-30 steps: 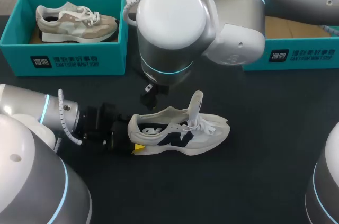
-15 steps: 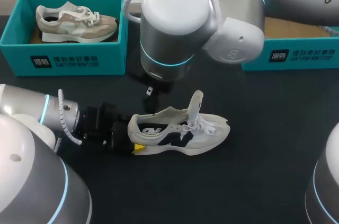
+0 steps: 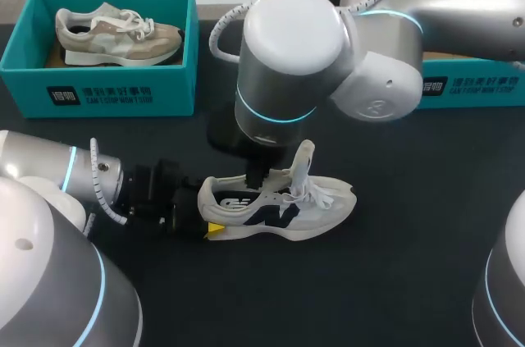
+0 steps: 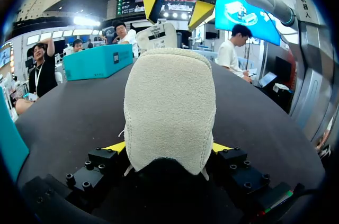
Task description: Take the shoe out of the shoebox, open the shoe tongue, remove and reinsert the insole, then place the shoe into the shoebox
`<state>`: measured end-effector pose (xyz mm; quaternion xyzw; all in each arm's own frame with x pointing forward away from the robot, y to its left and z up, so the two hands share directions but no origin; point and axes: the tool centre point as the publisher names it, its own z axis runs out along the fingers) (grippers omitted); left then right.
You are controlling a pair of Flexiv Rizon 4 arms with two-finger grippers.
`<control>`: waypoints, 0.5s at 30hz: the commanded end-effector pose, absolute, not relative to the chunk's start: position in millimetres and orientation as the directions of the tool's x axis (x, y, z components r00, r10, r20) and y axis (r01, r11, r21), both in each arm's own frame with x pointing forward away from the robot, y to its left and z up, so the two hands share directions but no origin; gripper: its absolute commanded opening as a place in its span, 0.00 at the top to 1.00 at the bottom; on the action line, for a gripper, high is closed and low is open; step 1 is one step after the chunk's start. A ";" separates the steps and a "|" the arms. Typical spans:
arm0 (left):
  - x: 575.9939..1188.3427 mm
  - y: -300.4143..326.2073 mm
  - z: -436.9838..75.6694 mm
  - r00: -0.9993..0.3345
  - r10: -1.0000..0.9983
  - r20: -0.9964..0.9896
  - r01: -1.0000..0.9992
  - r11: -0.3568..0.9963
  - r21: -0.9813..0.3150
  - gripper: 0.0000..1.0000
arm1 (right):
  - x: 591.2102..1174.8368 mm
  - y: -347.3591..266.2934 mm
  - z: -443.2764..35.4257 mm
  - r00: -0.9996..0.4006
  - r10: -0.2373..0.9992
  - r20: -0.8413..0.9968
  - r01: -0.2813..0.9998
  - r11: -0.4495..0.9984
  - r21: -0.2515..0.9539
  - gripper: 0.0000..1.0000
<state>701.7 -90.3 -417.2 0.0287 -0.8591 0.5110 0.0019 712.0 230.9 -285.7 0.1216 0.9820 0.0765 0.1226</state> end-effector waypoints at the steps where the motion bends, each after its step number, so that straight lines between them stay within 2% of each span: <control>1: 699.3 -92.5 -420.0 -0.998 -0.046 0.034 -0.052 0.479 -0.876 1.00 | 712.7 237.5 -286.9 -0.940 0.257 -0.223 0.223 0.961 0.166 1.00; 8: 699.3 -92.5 -420.0 -0.998 -0.046 0.034 -0.052 0.479 -0.876 1.00 | 712.7 237.5 -286.9 -0.940 0.257 -0.223 0.223 0.961 0.166 1.00; 15: 699.3 -92.5 -420.0 -0.998 -0.046 0.034 -0.052 0.479 -0.876 1.00 | 714.5 256.8 -335.2 -0.961 0.228 -0.160 0.198 0.963 0.180 1.00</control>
